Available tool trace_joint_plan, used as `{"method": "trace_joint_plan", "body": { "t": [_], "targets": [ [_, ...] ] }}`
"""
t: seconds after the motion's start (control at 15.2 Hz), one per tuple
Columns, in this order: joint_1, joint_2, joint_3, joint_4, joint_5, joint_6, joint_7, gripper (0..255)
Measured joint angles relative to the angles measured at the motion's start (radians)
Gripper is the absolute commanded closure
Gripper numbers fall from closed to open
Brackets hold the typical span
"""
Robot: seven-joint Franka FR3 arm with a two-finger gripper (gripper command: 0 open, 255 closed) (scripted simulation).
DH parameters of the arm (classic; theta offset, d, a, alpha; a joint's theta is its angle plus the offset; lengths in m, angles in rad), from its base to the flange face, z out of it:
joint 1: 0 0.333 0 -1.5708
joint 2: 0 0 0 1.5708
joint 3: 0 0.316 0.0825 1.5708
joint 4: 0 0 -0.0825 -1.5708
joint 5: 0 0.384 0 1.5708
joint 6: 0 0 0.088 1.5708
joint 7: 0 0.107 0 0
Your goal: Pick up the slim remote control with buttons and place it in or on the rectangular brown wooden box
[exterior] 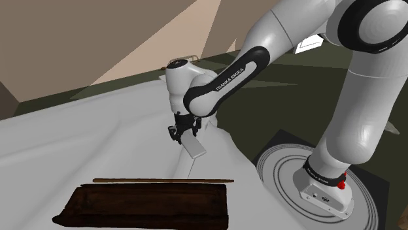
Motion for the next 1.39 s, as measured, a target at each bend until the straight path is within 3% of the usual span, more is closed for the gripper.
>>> {"method": "trace_joint_plan", "body": {
  "t": [0.46,1.39],
  "targets": [
    [-0.001,-0.005,0.001,0.002,0.004,-0.006,-0.003,255],
    [-0.013,-0.109,0.014,0.077,0.074,-0.17,-0.048,255]
  ]
}}
